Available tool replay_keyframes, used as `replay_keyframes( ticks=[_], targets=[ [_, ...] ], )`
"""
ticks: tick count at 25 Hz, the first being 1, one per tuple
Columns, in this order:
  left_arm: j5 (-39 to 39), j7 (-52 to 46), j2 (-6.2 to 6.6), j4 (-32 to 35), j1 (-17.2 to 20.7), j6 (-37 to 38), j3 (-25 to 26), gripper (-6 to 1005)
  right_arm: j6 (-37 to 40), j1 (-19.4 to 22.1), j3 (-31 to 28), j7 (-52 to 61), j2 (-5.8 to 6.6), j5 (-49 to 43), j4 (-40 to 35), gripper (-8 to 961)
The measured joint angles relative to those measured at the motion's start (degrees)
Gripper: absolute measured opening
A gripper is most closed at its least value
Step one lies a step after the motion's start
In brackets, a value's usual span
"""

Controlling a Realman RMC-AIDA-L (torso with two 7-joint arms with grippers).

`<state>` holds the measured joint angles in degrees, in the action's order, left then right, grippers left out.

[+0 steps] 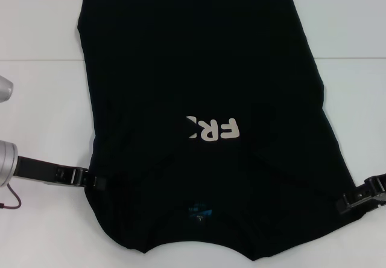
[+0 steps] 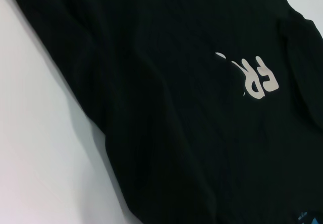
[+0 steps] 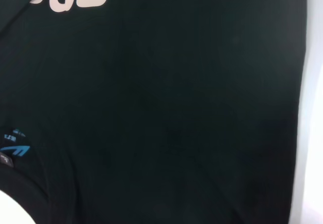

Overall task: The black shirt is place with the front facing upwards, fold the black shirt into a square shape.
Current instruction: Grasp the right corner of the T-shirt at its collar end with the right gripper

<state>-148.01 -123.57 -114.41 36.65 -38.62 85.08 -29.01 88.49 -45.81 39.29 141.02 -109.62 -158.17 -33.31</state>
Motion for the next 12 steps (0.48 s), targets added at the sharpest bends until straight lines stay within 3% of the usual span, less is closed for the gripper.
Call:
replay_keyframes(
  ticks=[12],
  targets=[
    [0.0,0.1,0.07,0.0,0.0,0.0,0.1,50,0.3,-0.2,-0.2,-0.3,-0.22,0.3,0.1,856]
  ],
)
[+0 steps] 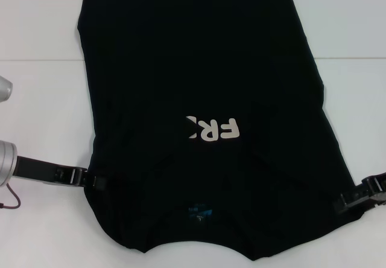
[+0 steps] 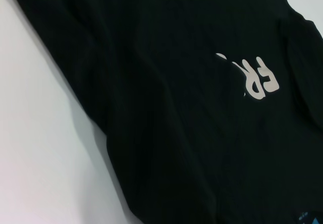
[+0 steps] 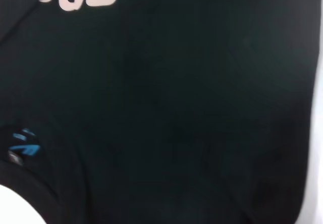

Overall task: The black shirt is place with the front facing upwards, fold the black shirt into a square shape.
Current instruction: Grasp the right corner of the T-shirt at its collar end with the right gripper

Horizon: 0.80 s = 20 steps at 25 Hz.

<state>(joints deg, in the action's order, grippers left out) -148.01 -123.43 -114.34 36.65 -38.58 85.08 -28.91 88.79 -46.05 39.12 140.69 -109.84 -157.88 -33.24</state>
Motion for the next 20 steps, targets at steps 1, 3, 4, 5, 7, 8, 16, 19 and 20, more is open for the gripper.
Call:
replay_keyframes(
  ticks=[1,3,4,5,7,8,16,19,20],
  targets=[
    [0.0,0.0,0.00,0.0,0.0,0.0,0.0,50,0.1,0.0,-0.1,-0.1,0.00,0.4,0.0,856],
    [0.0,0.0,0.00,0.0,0.0,0.0,0.0,50,0.9,0.1,-0.4,-0.6,0.17,2.5,0.0,856],
    [0.0,0.0,0.00,0.0,0.0,0.1,0.0,50,1.4,0.2,-0.4,-1.0,0.34,3.9,0.0,856],
    [0.0,0.0,0.00,0.0,0.0,0.1,0.0,50,1.9,0.3,-0.4,-1.3,0.50,5.0,0.0,856],
    [0.0,0.0,0.00,0.0,0.0,0.3,0.0,50,2.2,0.5,-0.1,-1.4,0.67,5.7,0.0,856],
    [0.0,0.1,0.00,0.0,0.0,0.4,0.0,50,2.1,0.5,0.0,-1.4,0.70,5.6,0.0,856],
    [0.0,0.2,-0.06,0.0,-0.1,0.5,0.0,51,0.9,0.4,0.8,-1.0,0.73,2.6,0.5,856],
    [0.0,0.2,-0.08,0.0,-0.1,0.5,0.0,51,0.7,0.3,0.8,-0.7,0.82,2.1,0.4,856],
    [0.0,0.2,-0.09,0.0,-0.1,0.5,0.0,51,0.6,0.4,0.8,-0.5,0.97,2.1,0.2,856]
  ],
)
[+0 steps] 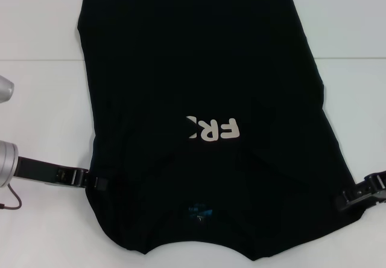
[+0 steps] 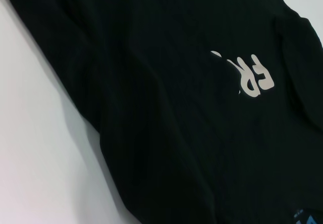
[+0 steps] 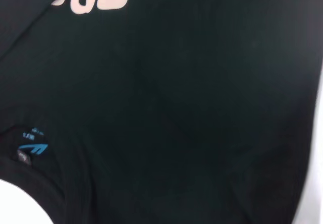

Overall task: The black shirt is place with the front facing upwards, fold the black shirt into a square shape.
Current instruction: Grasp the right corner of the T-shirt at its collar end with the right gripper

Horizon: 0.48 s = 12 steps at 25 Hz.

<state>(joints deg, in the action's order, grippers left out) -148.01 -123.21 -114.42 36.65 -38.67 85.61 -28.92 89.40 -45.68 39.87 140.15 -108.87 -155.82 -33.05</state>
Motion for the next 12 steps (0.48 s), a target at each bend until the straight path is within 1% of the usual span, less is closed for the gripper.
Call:
replay_keyframes(
  ticks=[4,8,12],
  targets=[
    [0.0,0.0,0.00,0.0,-0.1,0.0,0.0,51,-0.1,0.1,-0.3,0.2,0.64,0.0,-0.2,857],
    [0.0,0.0,0.00,0.0,-0.1,0.1,0.0,51,-0.4,0.1,-0.1,0.4,0.71,0.0,0.0,857],
    [0.0,0.0,0.00,0.0,-0.2,0.1,0.0,51,-0.6,0.0,0.3,0.4,0.37,0.0,0.3,857]
  ],
)
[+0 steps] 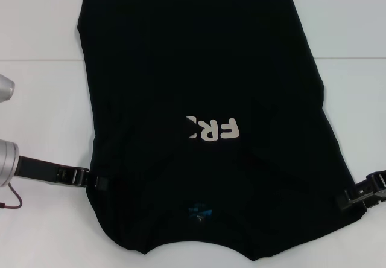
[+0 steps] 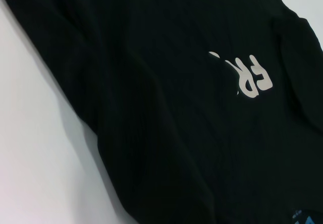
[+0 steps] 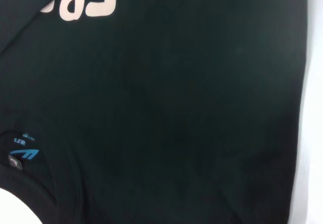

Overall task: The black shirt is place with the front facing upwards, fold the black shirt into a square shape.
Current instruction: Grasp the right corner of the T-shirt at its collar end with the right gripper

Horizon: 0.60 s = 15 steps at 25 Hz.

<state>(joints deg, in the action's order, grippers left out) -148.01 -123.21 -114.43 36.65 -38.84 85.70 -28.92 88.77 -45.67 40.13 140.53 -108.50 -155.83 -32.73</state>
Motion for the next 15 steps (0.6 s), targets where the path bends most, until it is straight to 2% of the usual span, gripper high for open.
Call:
replay_keyframes(
  ticks=[15],
  targets=[
    [0.0,0.0,0.00,0.0,0.1,0.1,0.0,52,-0.5,-0.3,1.3,0.0,-0.54,0.0,0.5,857]
  ],
)
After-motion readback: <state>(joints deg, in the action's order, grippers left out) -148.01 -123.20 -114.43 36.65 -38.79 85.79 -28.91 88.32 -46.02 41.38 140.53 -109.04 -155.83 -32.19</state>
